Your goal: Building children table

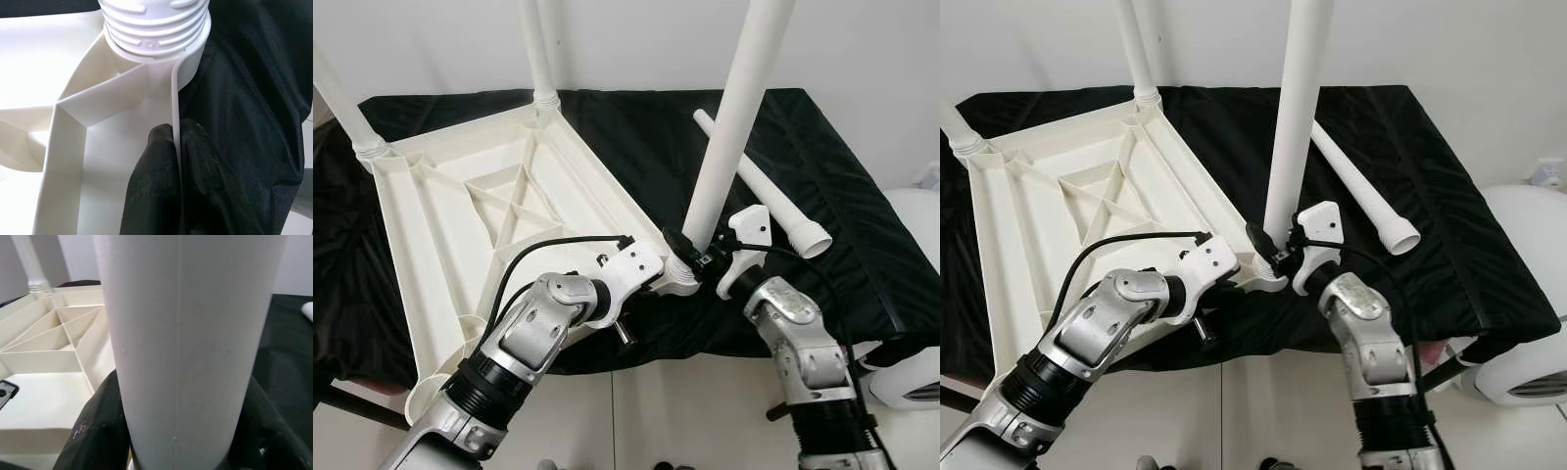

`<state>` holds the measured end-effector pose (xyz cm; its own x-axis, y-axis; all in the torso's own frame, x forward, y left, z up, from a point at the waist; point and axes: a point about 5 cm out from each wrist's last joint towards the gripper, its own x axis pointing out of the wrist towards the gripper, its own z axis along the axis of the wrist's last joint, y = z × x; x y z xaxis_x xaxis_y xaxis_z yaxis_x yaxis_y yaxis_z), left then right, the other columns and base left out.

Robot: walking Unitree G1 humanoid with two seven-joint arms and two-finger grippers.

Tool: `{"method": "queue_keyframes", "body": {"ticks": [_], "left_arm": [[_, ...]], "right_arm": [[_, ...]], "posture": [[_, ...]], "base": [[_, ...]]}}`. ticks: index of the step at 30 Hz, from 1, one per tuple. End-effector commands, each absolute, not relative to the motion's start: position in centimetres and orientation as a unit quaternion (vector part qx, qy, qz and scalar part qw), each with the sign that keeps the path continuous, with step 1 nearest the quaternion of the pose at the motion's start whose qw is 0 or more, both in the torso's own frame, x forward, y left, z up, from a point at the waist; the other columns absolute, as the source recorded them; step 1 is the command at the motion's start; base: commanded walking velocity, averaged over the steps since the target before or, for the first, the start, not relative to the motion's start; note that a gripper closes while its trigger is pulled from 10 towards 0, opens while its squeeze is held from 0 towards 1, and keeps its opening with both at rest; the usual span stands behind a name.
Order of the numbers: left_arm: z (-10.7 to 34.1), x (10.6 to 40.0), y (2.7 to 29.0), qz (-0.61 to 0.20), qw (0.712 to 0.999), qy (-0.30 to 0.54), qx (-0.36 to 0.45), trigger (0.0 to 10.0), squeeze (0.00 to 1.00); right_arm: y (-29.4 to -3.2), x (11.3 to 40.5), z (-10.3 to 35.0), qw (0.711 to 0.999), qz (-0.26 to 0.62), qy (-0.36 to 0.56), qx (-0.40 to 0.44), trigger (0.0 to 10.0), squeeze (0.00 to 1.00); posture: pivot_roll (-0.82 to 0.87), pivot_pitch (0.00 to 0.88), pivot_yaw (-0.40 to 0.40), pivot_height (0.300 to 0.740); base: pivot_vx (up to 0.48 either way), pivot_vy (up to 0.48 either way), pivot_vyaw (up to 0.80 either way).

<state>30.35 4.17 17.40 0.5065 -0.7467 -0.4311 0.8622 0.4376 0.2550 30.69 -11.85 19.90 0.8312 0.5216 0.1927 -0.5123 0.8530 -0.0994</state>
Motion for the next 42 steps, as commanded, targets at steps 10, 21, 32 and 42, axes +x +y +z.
{"method": "queue_keyframes", "body": {"ticks": [10,21,32,42], "left_arm": [[18.0,30.0,3.2,-0.496,0.831,0.111,0.229,10.0,0.0],[17.9,30.0,3.1,-0.498,0.829,0.111,0.231,10.0,0.0],[17.9,29.9,3.2,-0.497,0.829,0.111,0.232,10.0,0.0],[17.9,29.9,3.2,-0.497,0.829,0.111,0.231,10.0,0.0]], "right_arm": [[-6.7,29.6,19.5,0.961,0.256,-0.106,0.002,10.0,0.0],[-4.5,30.2,18.4,0.985,0.147,-0.09,0.01,10.0,0.0],[-4.4,30.5,17.4,0.993,0.094,-0.074,0.007,10.0,0.0],[-5.1,30.5,16.8,0.992,0.103,-0.061,0.045,10.0,1.0]], "posture": [[-0.08,0.141,0.03,0.74],[-0.07,0.128,0.038,0.74],[-0.06,0.127,0.035,0.74],[-0.07,0.129,0.035,0.74]], "base": [[0.0,0.0,0.0],[0.0,0.0,0.0],[0.0,0.0,0.0],[0.0,0.0,0.0]]}}
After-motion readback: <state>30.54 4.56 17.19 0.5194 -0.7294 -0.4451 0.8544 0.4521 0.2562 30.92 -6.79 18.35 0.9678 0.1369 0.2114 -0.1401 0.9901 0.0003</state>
